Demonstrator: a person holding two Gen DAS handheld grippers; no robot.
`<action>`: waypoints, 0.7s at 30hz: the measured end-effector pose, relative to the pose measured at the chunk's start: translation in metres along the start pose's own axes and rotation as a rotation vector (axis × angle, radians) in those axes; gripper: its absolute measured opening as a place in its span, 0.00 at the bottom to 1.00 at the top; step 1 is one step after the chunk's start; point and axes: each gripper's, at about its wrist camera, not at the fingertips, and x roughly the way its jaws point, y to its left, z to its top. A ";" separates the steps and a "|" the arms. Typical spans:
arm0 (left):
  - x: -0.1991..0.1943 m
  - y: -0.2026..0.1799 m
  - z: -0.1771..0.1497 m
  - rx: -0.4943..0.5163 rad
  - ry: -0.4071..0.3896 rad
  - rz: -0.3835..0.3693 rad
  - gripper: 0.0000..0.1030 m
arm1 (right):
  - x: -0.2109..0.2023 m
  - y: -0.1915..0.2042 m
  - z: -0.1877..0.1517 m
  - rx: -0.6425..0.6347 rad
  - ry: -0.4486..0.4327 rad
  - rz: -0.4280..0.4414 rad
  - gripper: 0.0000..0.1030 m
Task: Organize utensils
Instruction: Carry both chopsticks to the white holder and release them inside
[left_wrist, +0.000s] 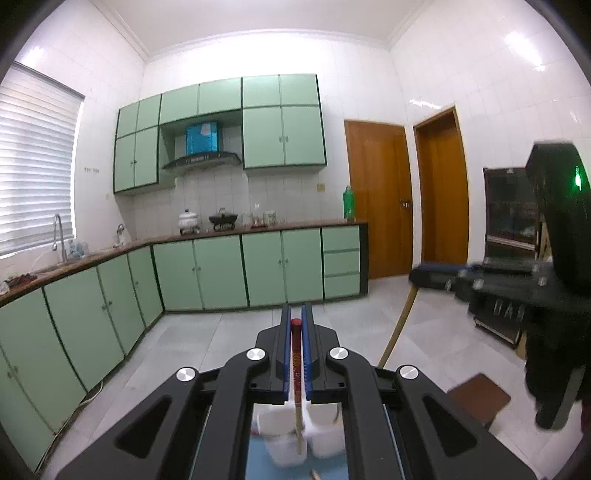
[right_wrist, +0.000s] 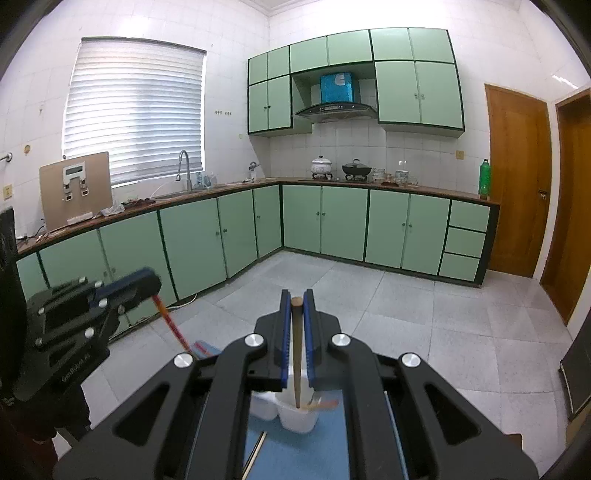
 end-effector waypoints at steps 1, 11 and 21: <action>0.009 0.001 0.005 0.007 -0.017 0.008 0.05 | 0.008 -0.004 0.003 0.006 -0.003 -0.001 0.06; 0.091 0.010 -0.029 -0.015 0.052 0.015 0.05 | 0.083 -0.032 -0.028 0.076 0.078 -0.021 0.06; 0.101 0.023 -0.078 -0.056 0.187 0.013 0.27 | 0.097 -0.020 -0.065 0.063 0.163 -0.030 0.32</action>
